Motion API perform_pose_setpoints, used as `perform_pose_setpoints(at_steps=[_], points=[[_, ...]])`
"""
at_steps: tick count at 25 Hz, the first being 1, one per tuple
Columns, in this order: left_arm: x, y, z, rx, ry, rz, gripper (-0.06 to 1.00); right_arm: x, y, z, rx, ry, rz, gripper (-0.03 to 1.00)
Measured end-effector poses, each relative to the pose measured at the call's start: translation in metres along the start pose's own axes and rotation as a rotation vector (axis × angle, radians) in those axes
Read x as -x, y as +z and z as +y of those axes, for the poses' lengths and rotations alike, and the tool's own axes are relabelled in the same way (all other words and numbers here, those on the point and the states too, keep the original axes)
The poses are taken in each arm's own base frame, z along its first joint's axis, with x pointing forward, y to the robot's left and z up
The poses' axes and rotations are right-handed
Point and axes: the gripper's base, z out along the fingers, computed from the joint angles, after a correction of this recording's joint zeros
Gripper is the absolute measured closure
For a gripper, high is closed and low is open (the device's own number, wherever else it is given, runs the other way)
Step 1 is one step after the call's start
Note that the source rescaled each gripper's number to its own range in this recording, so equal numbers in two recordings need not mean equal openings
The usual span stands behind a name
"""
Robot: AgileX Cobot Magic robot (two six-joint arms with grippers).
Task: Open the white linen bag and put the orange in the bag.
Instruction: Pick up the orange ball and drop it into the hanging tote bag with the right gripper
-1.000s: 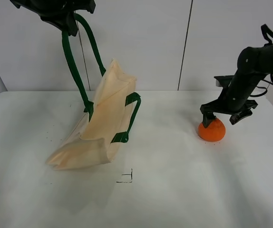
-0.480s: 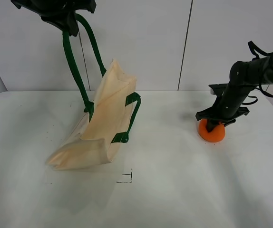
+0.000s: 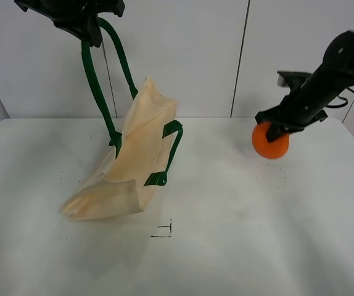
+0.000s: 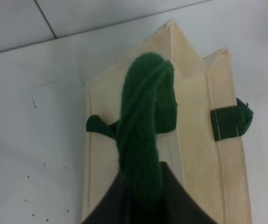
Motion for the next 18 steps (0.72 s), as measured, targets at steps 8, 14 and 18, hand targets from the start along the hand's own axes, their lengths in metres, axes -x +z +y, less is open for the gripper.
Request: perform_pose_setpoints(at_steps=[8, 14, 18], points=[[0.0, -0.012, 0.001, -0.004, -0.001, -0.024, 0.94, 0.004, -0.056, 0.055, 0.29, -0.062, -0.112, 0.96], [0.0, -0.013, 0.001, -0.004, -0.002, -0.026, 0.94, 0.008, -0.063, 0.135, 0.381, -0.237, -0.182, 0.96], [0.0, -0.013, 0.001, -0.004, -0.002, -0.026, 0.94, 0.003, -0.046, 0.173, 0.413, -0.293, -0.197, 0.96]])
